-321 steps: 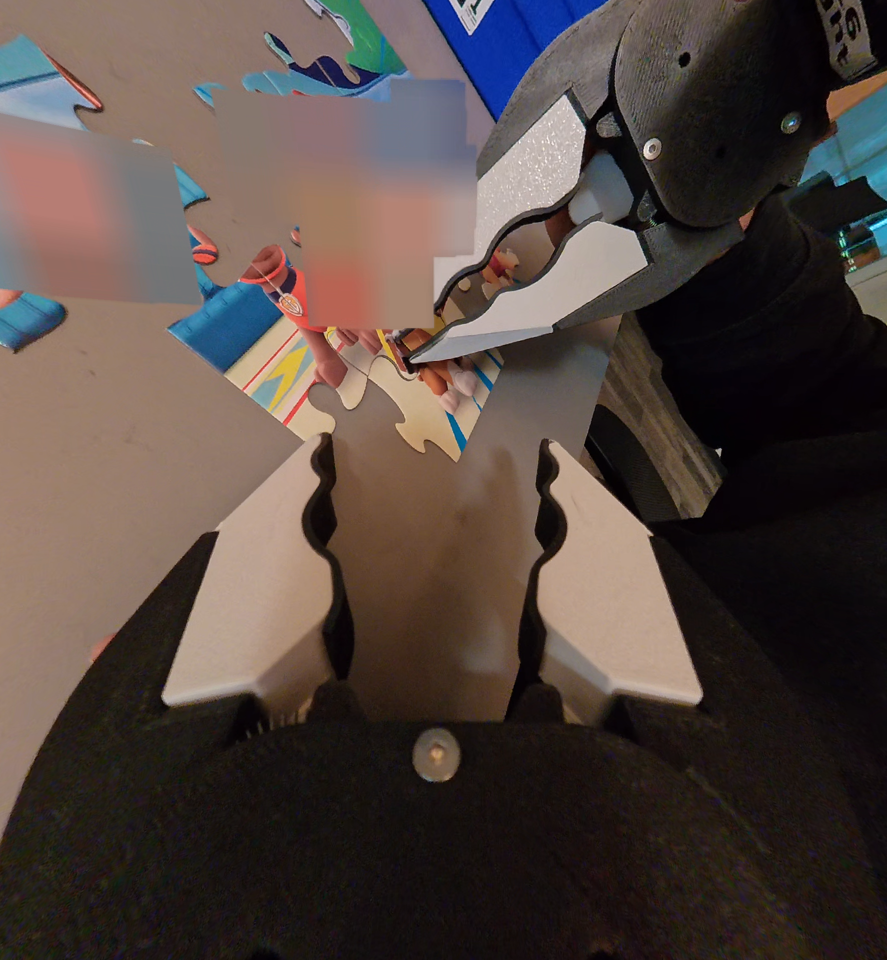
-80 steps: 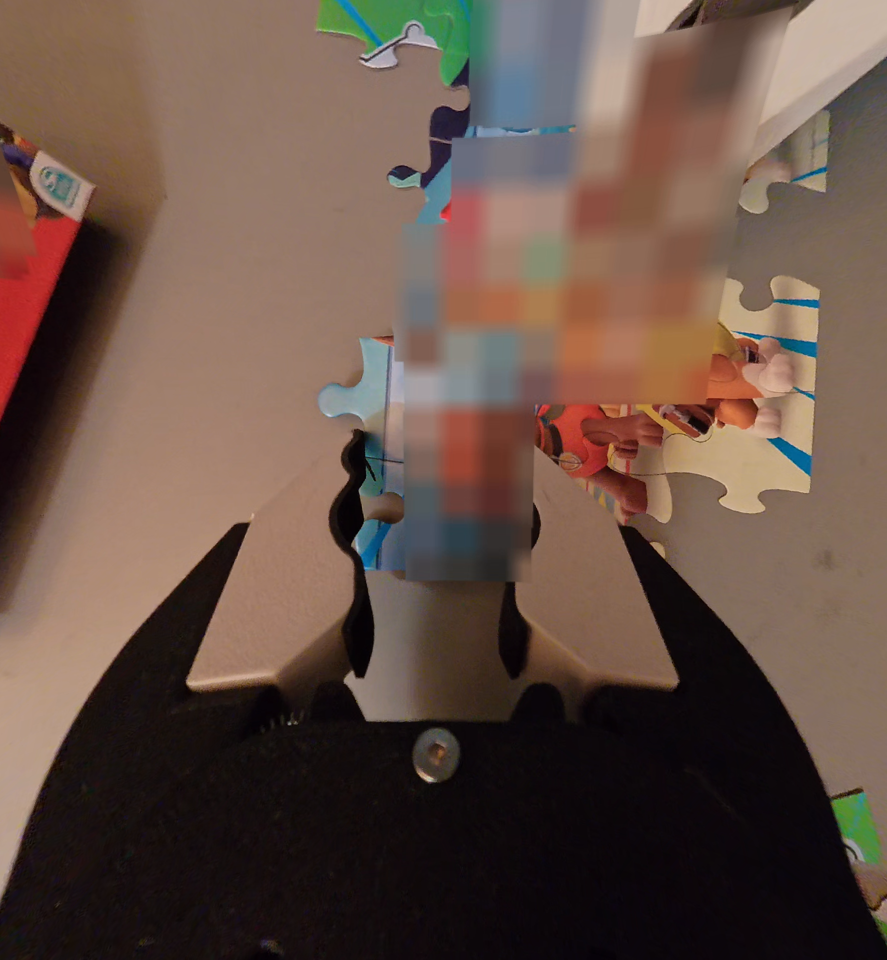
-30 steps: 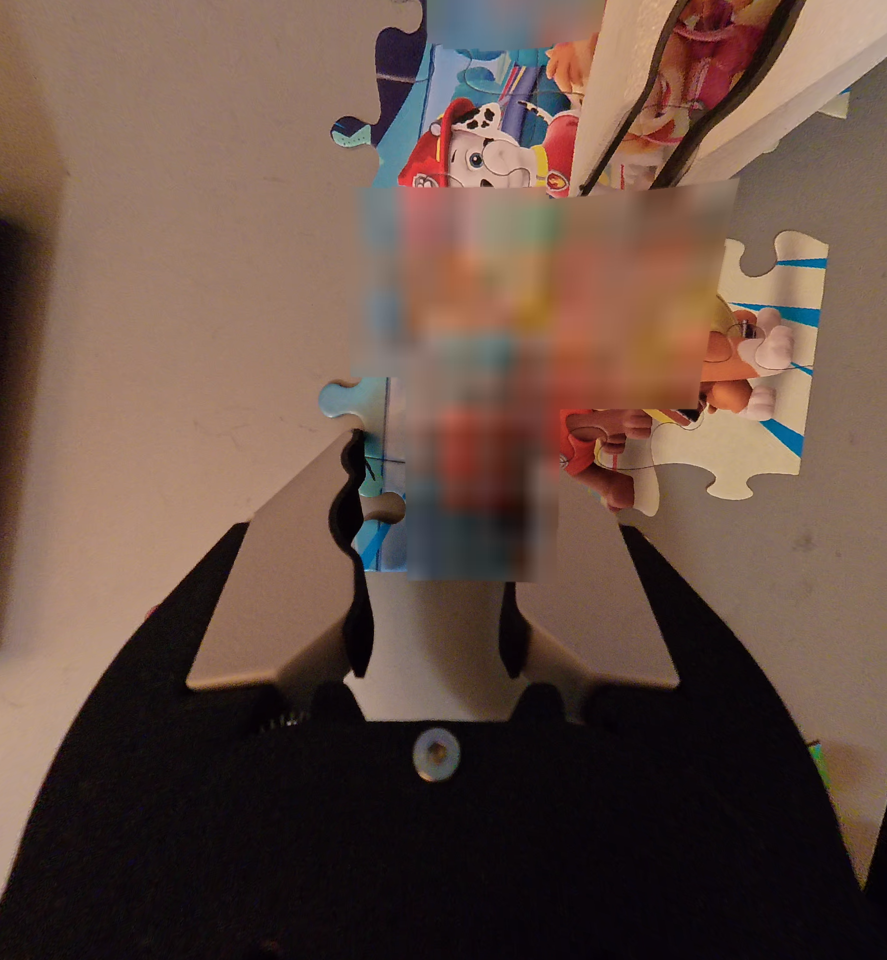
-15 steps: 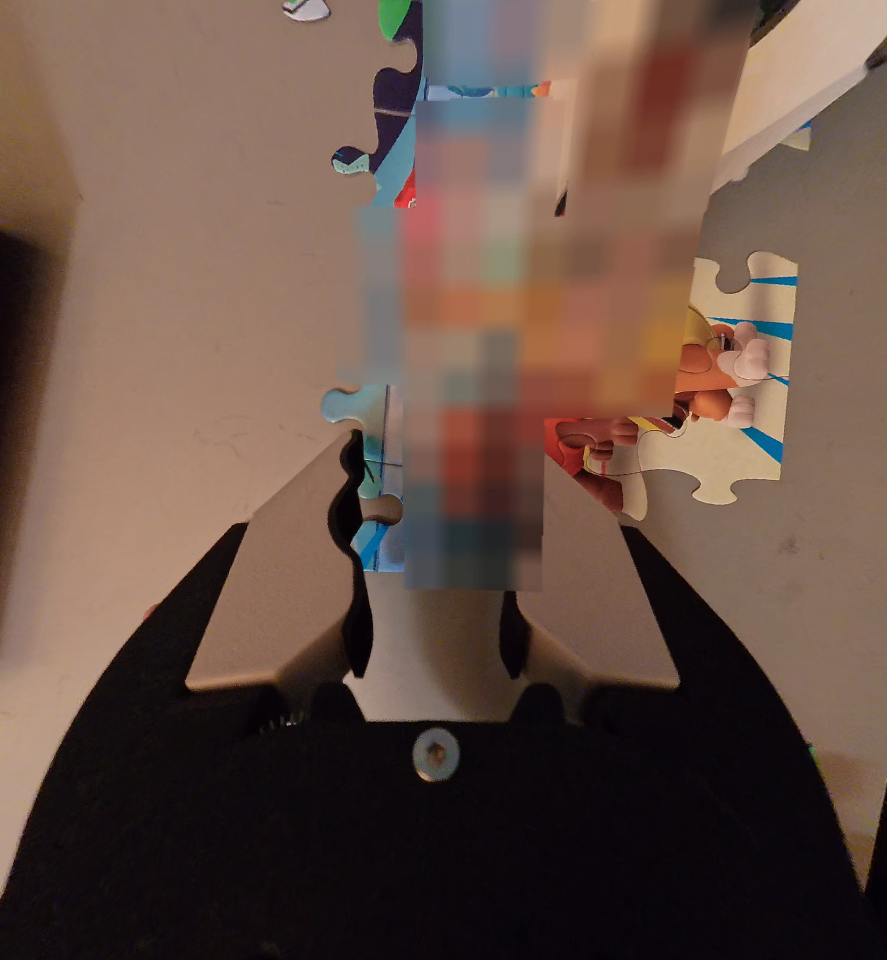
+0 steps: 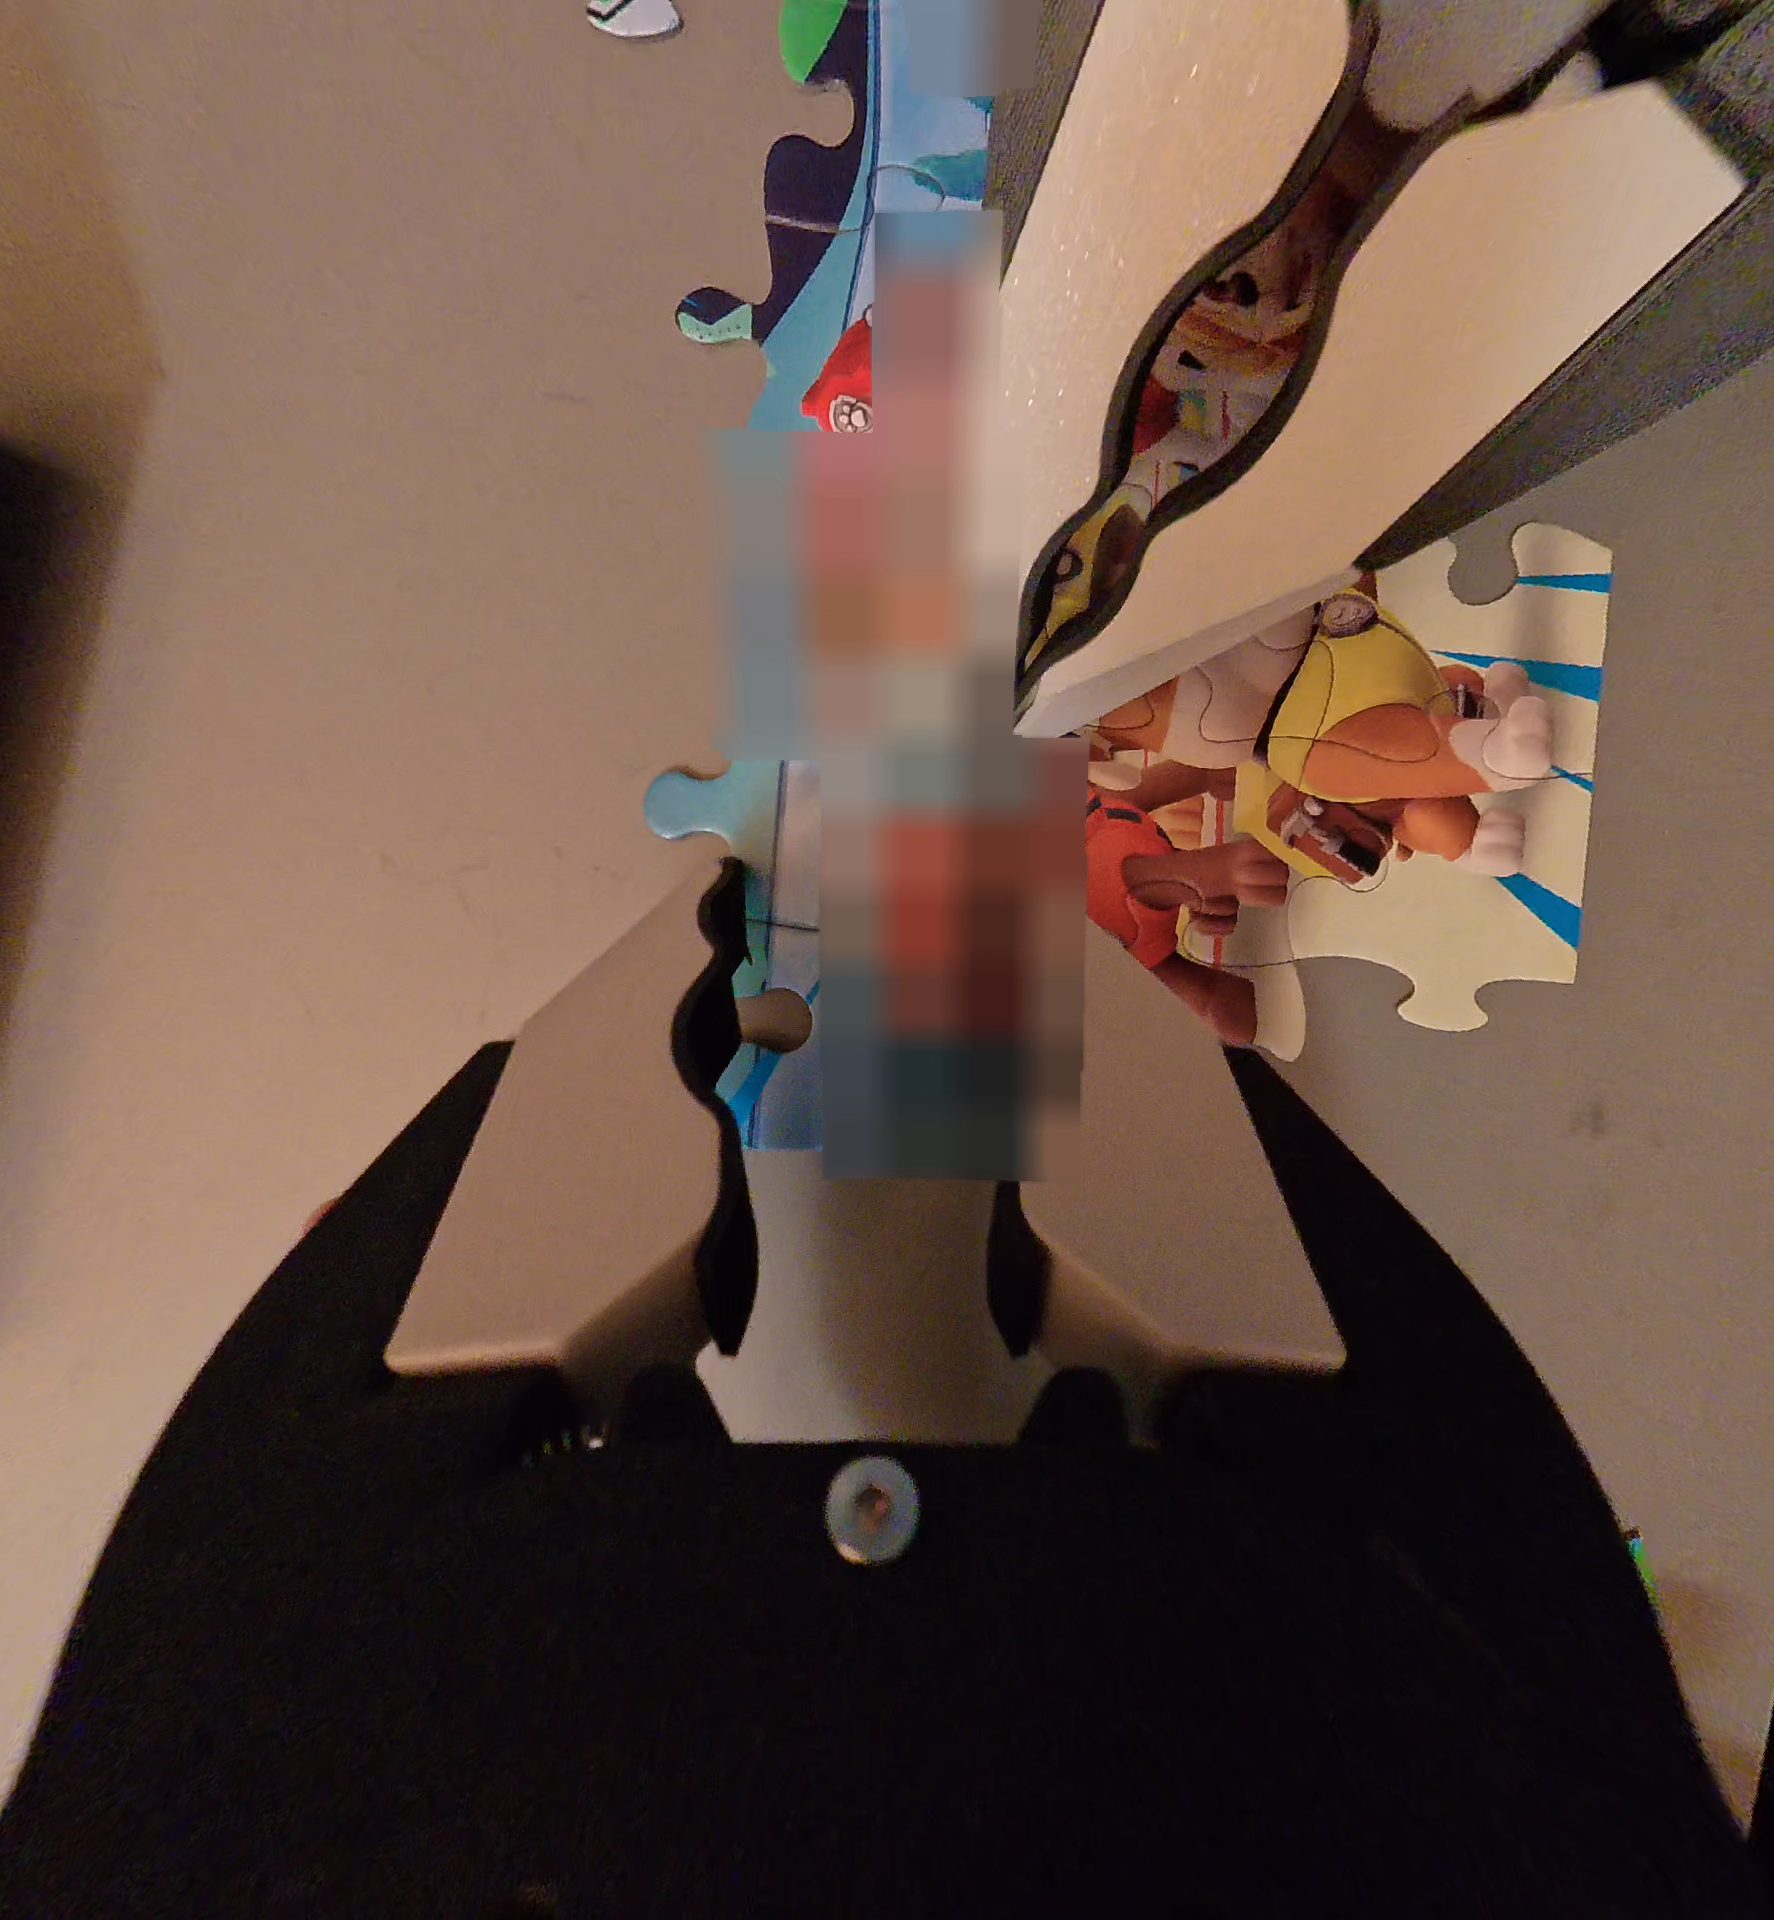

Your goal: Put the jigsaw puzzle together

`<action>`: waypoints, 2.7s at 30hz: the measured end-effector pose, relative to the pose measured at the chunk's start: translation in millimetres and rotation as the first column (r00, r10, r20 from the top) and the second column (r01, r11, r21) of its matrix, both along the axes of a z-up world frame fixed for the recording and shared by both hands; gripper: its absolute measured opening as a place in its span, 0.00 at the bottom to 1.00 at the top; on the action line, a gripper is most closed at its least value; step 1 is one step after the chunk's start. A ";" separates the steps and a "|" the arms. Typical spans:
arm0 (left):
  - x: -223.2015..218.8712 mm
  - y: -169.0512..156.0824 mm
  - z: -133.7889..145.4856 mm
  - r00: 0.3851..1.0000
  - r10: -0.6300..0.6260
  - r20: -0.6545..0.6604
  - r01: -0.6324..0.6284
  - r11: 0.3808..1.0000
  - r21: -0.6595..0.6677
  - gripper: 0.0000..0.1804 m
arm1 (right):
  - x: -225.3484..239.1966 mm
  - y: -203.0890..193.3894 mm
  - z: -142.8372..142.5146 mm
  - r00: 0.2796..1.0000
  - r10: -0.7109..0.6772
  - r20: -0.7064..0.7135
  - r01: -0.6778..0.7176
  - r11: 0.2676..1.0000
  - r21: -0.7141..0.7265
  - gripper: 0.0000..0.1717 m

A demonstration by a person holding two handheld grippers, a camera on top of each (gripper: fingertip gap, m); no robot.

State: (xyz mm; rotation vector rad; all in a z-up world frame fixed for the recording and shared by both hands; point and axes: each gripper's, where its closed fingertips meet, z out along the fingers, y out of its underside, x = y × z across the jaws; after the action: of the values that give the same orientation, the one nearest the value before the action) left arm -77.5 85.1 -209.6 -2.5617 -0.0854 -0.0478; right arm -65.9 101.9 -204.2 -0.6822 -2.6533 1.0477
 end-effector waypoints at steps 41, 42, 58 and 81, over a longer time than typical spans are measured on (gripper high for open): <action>-4.1 -0.4 -1.1 0.999 -0.045 -0.006 0.045 0.999 -0.004 0.25 | 0.8 -7.0 -1.3 1.000 0.001 0.024 -0.001 1.000 -0.004 0.00; -4.0 0.0 -1.4 0.999 -0.048 -0.009 0.048 0.999 -0.007 0.25 | 1.1 -6.8 -1.7 1.000 0.001 0.028 -0.001 1.000 -0.003 0.00; -9.3 -3.0 2.3 0.999 -0.013 -0.043 0.013 1.000 0.009 0.25 | -1.2 -1.9 -2.2 0.999 -0.029 0.022 0.029 1.000 0.012 0.00; 4.0 -45.7 -1.1 0.990 0.143 0.014 -0.143 0.990 0.000 0.05 | -37.8 12.0 -2.7 0.984 -0.176 -0.010 0.177 0.984 0.018 0.00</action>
State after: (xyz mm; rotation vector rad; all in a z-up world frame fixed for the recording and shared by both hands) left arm -73.6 39.4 -210.7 -2.5475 -0.2736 -0.0116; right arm -103.7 113.9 -206.8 -0.8883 -2.5367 0.9736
